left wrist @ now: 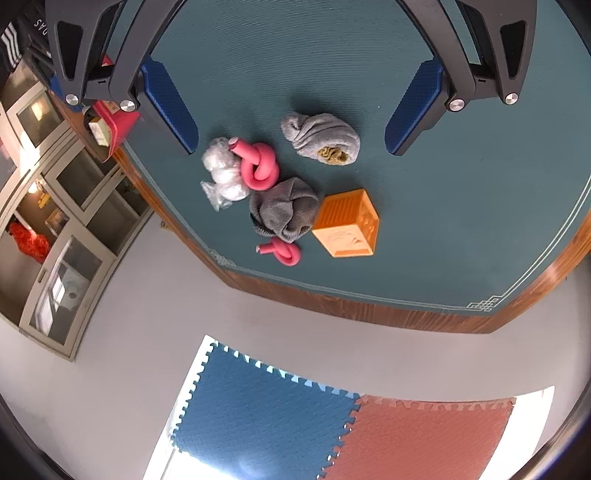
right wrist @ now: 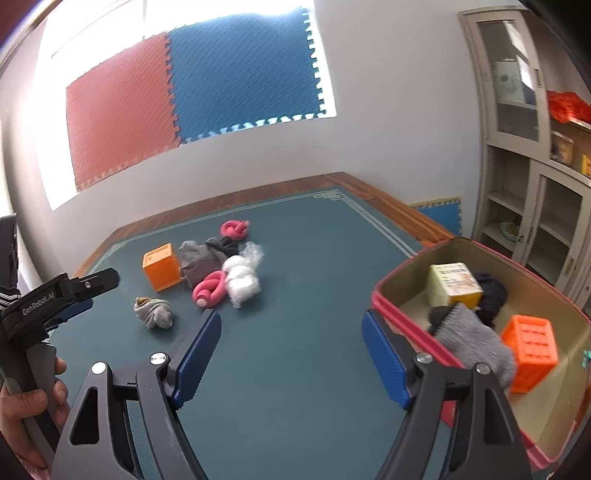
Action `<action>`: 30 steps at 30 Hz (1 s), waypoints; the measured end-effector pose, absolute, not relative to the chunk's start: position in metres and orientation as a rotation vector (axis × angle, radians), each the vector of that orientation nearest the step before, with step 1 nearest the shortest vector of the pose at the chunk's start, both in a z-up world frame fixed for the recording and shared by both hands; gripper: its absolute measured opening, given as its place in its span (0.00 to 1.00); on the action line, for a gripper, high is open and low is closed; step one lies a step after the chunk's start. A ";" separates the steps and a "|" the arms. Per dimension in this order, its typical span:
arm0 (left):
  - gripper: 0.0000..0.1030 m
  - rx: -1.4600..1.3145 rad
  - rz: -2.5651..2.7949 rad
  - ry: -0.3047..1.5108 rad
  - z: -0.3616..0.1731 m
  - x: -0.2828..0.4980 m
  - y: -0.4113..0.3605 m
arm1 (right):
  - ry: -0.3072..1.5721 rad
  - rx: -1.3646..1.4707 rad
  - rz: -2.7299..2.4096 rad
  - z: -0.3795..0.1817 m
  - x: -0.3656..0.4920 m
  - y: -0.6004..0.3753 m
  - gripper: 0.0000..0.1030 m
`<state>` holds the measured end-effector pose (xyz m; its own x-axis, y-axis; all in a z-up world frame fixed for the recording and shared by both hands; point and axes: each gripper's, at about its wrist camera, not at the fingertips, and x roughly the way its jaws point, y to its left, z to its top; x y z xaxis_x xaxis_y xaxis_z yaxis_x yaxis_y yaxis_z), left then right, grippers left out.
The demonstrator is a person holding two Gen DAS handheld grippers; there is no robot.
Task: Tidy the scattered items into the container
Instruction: 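Open both tools in the tin and return to the remaining items, then grasp the rolled grey sock with the left tool while the right tool grasps the white plastic bundle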
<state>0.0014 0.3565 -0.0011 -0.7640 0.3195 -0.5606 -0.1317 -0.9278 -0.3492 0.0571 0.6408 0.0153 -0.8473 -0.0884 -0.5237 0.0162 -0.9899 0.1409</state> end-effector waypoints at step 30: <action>0.99 -1.167 2.685 -0.181 -0.050 -0.065 0.386 | -0.158 1.105 -2.729 -0.016 -0.089 0.602 0.79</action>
